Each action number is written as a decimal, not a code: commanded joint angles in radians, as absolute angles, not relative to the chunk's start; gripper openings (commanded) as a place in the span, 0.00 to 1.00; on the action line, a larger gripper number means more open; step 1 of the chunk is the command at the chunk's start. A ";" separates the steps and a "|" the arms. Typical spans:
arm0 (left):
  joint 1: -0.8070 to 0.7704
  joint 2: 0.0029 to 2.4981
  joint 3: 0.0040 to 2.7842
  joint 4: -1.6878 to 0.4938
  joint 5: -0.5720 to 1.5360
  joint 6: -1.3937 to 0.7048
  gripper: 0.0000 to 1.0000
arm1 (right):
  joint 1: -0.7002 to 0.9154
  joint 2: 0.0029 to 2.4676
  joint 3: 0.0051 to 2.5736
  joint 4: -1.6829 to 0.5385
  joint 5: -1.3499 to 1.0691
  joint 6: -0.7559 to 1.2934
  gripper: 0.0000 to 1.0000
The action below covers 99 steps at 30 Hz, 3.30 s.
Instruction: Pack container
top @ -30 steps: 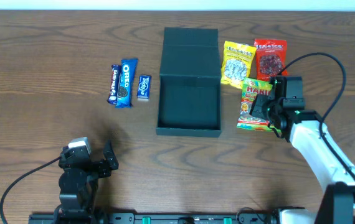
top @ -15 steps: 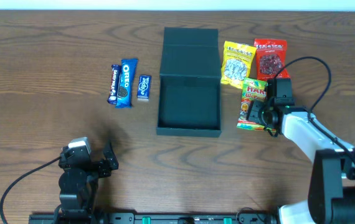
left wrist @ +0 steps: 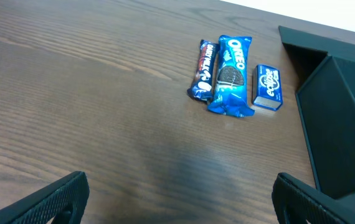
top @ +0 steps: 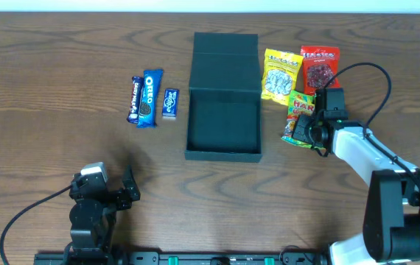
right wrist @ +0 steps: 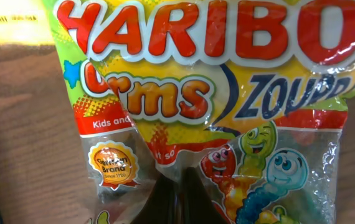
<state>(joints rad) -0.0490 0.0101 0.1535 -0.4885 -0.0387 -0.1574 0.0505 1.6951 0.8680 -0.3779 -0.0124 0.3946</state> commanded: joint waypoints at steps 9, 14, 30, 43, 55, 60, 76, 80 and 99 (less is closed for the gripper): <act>-0.046 0.005 0.136 -0.487 -0.059 -0.161 0.95 | 0.113 1.574 1.119 -0.568 -0.042 0.426 0.02; -0.046 0.005 0.136 -0.487 -0.059 -0.161 0.95 | 0.235 1.564 1.213 -0.547 -0.041 0.434 0.02; -0.046 0.005 0.136 -0.487 -0.059 -0.161 0.95 | 0.565 1.675 1.228 -0.381 -0.020 0.605 0.01; -0.046 0.005 0.136 -0.487 -0.059 -0.161 0.95 | 0.678 1.687 1.228 -0.413 -0.007 0.615 0.01; -0.046 0.005 0.136 -0.487 -0.059 -0.161 0.95 | 0.697 1.691 1.228 -0.471 0.056 0.684 0.40; -0.046 0.005 0.136 -0.487 -0.059 -0.161 0.95 | 0.691 1.689 1.236 -0.453 0.048 0.652 0.92; -0.045 0.005 0.136 -0.454 -0.127 -0.135 0.95 | 0.399 1.578 1.287 -0.409 0.125 0.316 0.99; -0.045 0.005 0.136 -0.423 -0.172 -0.134 0.95 | 0.333 1.578 1.287 -0.415 0.124 0.316 0.99; -0.045 0.206 0.165 0.116 -0.083 -0.153 0.95 | 0.308 1.586 1.287 -0.432 0.127 0.316 0.99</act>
